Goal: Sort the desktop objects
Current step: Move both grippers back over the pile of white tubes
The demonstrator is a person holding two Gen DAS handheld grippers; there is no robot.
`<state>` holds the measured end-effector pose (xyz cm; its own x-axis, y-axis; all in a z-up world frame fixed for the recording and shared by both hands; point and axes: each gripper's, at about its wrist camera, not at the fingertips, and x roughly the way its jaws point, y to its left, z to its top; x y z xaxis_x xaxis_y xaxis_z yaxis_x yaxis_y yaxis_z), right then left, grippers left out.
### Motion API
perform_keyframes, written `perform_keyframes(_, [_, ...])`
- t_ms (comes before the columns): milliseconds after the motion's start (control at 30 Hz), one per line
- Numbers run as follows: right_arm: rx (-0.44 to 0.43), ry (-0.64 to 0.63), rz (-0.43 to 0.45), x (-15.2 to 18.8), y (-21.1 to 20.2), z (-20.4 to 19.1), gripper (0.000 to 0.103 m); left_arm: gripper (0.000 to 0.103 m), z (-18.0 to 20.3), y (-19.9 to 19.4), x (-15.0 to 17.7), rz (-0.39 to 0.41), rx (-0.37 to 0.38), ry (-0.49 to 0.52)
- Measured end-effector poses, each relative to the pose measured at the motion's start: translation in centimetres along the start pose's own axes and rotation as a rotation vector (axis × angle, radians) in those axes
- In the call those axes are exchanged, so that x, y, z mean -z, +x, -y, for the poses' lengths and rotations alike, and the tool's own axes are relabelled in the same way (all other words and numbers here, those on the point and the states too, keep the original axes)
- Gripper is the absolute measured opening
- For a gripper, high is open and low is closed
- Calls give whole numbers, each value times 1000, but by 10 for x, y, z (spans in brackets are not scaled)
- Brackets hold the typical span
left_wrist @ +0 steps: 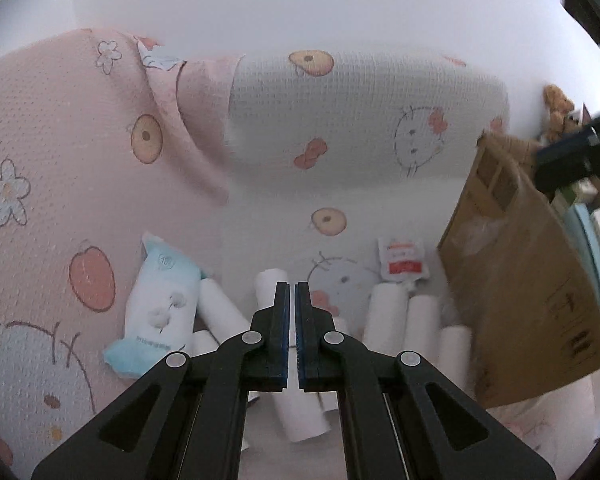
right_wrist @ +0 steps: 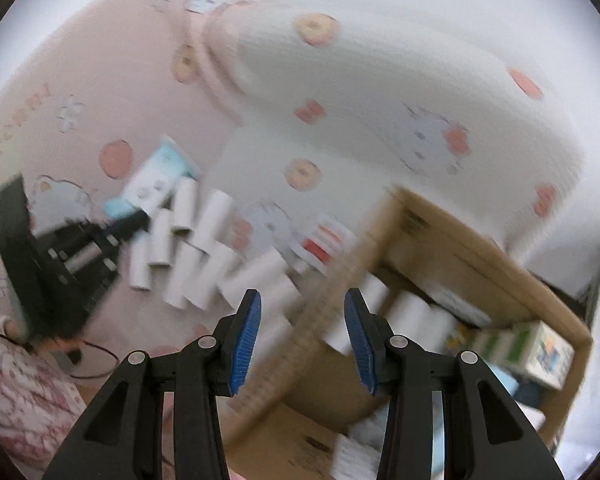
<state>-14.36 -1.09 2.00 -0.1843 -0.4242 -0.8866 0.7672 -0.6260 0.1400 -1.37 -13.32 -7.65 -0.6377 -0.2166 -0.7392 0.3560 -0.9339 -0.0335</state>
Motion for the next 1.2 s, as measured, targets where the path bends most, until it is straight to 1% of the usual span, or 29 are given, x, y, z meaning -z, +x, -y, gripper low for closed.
perform_keyframes(67, [-35,-1,49,-5,12,-18,40,3,-2,1,2,13,-4,4])
perform_keyframes(133, [-58,-9,55,-6,24,-33,40,3,-8,3,6,28,-11,-3])
perform_keyframes(200, [-80,-24,64,-5,39,-51,40,3,-18,7,9,39,-45,-27])
perform_keyframes(333, [-57,-39,110,-2,61,-72,40,3,-37,18,13,32,-68,-89])
perform_keyframes(367, [-38,-32,138,0,68,-76,40,3,-44,21,14,24,-66,-111])
perform_keyframes(433, [-47,-25,181,4,76,-80,40,3,-51,27,16,6,-48,-136])
perform_keyframes(533, [-92,-28,167,7,95,-91,40,3,-61,38,21,-35,-15,-177])
perform_keyframes(567, [-163,-57,173,7,98,-95,40,3,-63,41,23,-46,-11,-188])
perform_keyframes(633, [-154,-50,169,8,104,-102,40,3,-69,47,25,-67,4,-217])
perform_keyframes(733, [-141,-62,166,6,115,-107,40,3,-82,56,29,-100,66,-274])
perform_keyframes(833, [-143,0,186,6,128,-98,40,3,-91,67,28,-128,114,-300])
perform_keyframes(867, [-106,41,234,9,133,-93,40,3,-93,71,27,-135,130,-307])
perform_keyframes(900, [-78,57,260,10,138,-91,40,3,-96,75,25,-139,150,-317])
perform_keyframes(967, [-33,74,273,12,150,-86,40,3,-100,82,21,-150,185,-345])
perform_keyframes(1033, [-29,93,256,11,164,-82,40,3,-105,91,18,-169,236,-393])
perform_keyframes(1067, [-37,100,242,10,170,-80,40,3,-107,99,16,-191,274,-419])
perform_keyframes(1133, [-64,107,184,6,184,-82,40,3,-108,109,14,-228,328,-445])
perform_keyframes(1167, [-85,107,169,5,187,-82,40,7,-108,117,15,-263,358,-453])
perform_keyframes(1200, [-115,108,153,4,192,-84,40,10,-108,130,16,-329,373,-472])
